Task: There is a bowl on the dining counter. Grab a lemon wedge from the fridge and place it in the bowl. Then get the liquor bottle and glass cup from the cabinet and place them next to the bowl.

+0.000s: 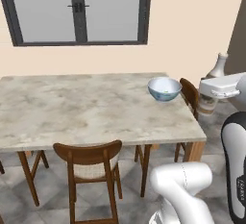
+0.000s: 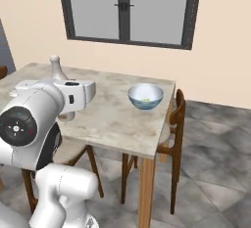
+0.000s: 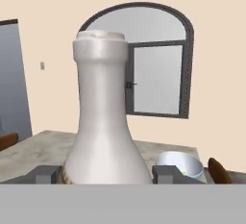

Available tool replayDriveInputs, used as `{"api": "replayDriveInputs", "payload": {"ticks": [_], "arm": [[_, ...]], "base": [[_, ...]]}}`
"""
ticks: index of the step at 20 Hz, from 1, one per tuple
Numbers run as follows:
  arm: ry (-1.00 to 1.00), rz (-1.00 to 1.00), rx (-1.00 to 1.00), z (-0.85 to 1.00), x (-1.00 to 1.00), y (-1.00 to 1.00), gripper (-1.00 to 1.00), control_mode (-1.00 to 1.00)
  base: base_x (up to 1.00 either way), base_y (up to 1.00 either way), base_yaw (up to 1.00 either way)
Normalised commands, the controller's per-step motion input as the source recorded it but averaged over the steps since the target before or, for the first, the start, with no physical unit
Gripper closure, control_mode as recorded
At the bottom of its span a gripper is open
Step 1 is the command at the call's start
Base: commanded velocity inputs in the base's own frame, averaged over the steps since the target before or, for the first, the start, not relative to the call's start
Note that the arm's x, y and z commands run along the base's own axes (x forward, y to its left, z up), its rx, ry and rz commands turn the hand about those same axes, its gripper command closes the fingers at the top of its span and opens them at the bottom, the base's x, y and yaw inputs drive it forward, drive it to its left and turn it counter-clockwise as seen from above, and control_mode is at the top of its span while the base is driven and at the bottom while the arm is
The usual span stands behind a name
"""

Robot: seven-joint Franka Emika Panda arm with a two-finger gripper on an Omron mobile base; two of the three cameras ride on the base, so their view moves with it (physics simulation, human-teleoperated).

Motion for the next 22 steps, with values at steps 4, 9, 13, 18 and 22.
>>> {"api": "replayDriveInputs", "payload": {"ticks": [4,9,13,18,22], "arm": [[0.0,0.0,0.0,0.0,0.0,0.0,1.0,1.0],[0.0,0.0,0.0,0.0,0.0,0.0,1.0,1.0],[0.0,0.0,0.0,0.0,0.0,0.0,1.0,1.0],[0.0,0.0,0.0,0.0,0.0,0.0,1.0,1.0],[0.0,0.0,0.0,0.0,0.0,0.0,1.0,1.0]], "base": [[0.07,-0.48,0.24],[0.18,-0.59,0.25],[0.39,-0.6,0.24],[0.41,-0.53,0.22],[0.53,-0.36,0.19]]}}
